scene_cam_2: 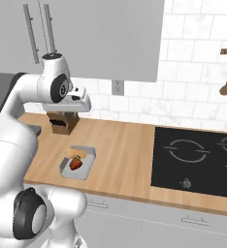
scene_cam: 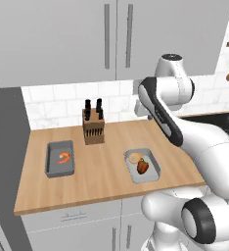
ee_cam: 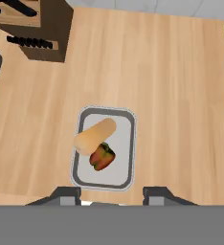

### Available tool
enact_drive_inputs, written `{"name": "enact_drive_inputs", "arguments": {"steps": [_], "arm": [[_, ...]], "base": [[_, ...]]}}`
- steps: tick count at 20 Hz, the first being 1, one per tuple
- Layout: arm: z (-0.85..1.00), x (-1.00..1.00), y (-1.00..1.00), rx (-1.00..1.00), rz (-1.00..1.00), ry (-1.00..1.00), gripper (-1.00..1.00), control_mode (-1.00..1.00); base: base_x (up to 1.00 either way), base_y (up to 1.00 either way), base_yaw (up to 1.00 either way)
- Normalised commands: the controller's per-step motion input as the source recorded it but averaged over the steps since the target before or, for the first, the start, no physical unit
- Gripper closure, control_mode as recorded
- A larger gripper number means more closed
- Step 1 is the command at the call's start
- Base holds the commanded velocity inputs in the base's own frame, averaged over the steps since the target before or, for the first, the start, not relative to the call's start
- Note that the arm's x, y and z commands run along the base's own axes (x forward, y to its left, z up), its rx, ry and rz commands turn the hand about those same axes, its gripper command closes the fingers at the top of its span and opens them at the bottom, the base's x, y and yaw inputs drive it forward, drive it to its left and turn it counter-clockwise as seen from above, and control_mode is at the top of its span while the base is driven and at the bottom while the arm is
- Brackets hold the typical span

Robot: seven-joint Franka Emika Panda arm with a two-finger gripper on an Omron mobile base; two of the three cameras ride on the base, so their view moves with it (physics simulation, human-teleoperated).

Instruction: Take the meat container that has the shrimp and place it on the second highest rack of the freezer. Then take the vegetable container that has the bell pepper and squash and place it on the highest rack of the freezer.

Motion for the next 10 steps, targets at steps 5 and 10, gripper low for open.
{"name": "enact_drive_inputs", "arguments": {"steps": [5,10], "arm": [[-0.09,-0.13,-0.03,0.01,0.0,0.04,-1.0,-1.0],[-0.95,-0.8,-0.05,0.02,0.06,0.17,-1.0,-1.0]], "base": [[0.0,0.0,0.0],[0.0,0.0,0.0]]}}
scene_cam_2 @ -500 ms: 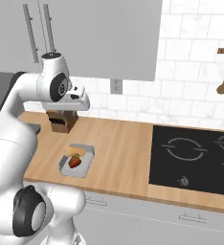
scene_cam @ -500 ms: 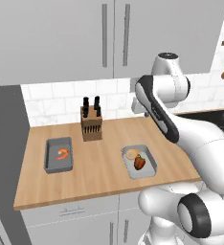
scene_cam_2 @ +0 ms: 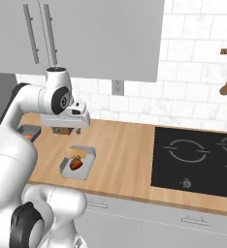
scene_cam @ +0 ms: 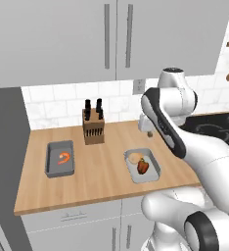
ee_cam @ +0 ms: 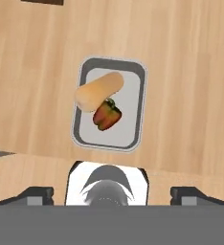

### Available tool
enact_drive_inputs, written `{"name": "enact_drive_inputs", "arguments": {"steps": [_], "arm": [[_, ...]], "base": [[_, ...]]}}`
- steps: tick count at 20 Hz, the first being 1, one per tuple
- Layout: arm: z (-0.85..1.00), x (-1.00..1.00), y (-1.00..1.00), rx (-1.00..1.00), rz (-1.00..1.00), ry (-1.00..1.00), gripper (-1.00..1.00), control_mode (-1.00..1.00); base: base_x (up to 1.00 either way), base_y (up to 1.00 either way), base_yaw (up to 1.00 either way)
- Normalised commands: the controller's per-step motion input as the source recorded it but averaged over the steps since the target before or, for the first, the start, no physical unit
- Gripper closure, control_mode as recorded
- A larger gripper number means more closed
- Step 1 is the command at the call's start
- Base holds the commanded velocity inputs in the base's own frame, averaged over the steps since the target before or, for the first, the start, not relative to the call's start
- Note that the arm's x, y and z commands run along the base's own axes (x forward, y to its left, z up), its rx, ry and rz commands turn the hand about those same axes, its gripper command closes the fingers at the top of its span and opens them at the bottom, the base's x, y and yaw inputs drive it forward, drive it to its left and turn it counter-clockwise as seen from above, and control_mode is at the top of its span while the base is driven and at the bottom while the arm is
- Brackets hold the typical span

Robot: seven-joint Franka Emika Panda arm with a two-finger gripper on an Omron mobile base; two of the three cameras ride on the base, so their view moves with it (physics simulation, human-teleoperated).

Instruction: Take the meat container that has the shrimp and place it on the second highest rack of the freezer. Then take the vegetable container that has the bell pepper and squash and place it on the highest rack of the freezer.

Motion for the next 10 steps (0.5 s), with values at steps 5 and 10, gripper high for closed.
{"name": "enact_drive_inputs", "arguments": {"steps": [5,10], "arm": [[-1.0,-0.26,0.49,-0.11,0.23,0.36,-1.0,-1.0],[-0.83,0.35,0.85,-0.1,0.16,0.36,-1.0,-1.0]], "base": [[0.0,0.0,0.0],[0.0,0.0,0.0]]}}
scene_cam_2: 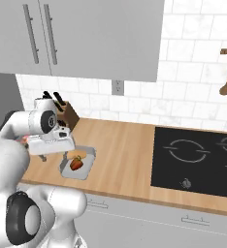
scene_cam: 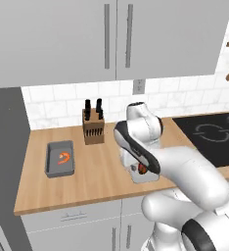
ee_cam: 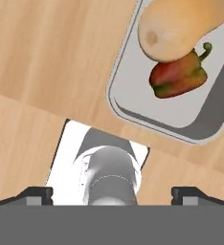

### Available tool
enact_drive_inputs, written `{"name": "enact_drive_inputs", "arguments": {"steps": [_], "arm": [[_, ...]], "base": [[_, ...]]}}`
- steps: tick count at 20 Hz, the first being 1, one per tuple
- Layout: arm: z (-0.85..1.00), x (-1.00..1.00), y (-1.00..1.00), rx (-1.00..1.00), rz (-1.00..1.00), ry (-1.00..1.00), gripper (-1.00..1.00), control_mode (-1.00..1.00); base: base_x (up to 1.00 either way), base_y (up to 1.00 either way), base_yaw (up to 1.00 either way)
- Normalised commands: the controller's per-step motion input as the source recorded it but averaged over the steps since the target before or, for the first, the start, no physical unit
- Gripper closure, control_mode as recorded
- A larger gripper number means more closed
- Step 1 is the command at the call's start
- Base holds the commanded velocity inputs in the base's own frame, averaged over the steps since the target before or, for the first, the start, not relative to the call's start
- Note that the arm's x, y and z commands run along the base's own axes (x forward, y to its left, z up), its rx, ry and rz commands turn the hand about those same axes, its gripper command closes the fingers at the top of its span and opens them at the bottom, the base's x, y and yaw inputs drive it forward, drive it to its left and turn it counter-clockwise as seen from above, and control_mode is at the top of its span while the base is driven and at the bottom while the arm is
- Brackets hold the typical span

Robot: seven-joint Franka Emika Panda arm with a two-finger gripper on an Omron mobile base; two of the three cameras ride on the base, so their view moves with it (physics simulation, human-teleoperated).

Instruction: Take the meat container that has the shrimp and place it on the second highest rack of the freezer. Then take the vegetable container that has the bell pepper and squash and place it on the highest rack of the freezer.

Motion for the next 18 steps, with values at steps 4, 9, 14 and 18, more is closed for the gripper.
{"name": "enact_drive_inputs", "arguments": {"steps": [4,9,14,18], "arm": [[-0.89,0.26,0.49,-0.02,0.04,0.44,-1.0,-1.0],[-0.67,0.09,0.05,-0.01,0.05,0.33,-1.0,-1.0],[-0.14,0.09,-0.03,0.0,0.0,0.04,-1.0,-1.0],[-0.04,0.02,-0.05,0.0,0.02,-0.02,-1.0,-1.0]], "base": [[0.0,0.0,0.0],[0.0,0.0,0.0],[0.0,0.0,0.0],[0.0,0.0,0.0]]}}
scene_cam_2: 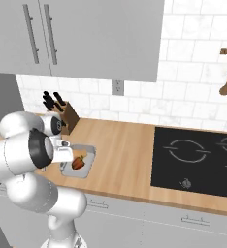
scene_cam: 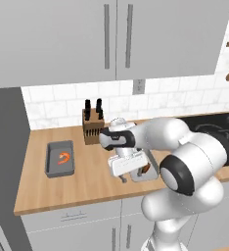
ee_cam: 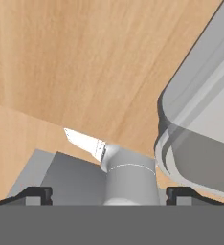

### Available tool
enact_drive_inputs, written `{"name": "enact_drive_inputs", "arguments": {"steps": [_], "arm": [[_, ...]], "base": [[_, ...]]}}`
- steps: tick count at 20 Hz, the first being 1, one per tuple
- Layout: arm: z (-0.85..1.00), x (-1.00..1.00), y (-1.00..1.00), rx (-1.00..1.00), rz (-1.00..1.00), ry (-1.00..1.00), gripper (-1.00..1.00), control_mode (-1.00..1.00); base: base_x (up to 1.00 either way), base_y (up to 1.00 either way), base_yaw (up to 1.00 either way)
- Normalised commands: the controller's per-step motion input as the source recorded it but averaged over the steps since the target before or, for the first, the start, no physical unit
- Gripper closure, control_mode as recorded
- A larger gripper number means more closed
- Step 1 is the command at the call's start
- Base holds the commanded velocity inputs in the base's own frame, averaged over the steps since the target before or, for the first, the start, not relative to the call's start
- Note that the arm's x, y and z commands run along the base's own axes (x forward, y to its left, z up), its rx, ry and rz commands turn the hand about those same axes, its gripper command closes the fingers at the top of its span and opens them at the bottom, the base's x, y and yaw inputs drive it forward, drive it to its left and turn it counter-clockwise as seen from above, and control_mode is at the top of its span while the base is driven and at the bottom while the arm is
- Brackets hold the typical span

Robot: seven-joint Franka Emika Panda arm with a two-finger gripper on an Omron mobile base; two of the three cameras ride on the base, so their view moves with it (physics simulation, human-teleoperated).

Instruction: Take the meat container that has the shrimp and place it on the second highest rack of the freezer. Then take the vegetable container that has the bell pepper and squash and place it on the highest rack of the freezer.

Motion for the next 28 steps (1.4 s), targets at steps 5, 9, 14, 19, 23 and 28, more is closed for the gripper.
{"name": "enact_drive_inputs", "arguments": {"steps": [5,9,14,19,23,28], "arm": [[-0.02,0.0,-0.04,0.0,0.02,-0.09,-1.0,-1.0],[0.0,0.17,-0.03,0.0,0.03,-0.01,-1.0,-1.0],[-0.05,0.31,0.0,0.0,0.07,-0.05,-1.0,-1.0],[-0.04,0.19,0.0,0.01,0.1,-0.05,-1.0,-1.0],[0.02,0.08,0.0,0.03,0.12,-0.04,-1.0,-1.0],[-0.15,0.64,0.0,0.0,0.11,0.0,-1.0,-1.0]], "base": [[0.0,0.0,0.0],[0.0,0.0,0.0],[0.0,0.0,0.0],[0.0,0.0,0.0],[0.0,0.0,0.0],[0.0,0.0,0.0]]}}
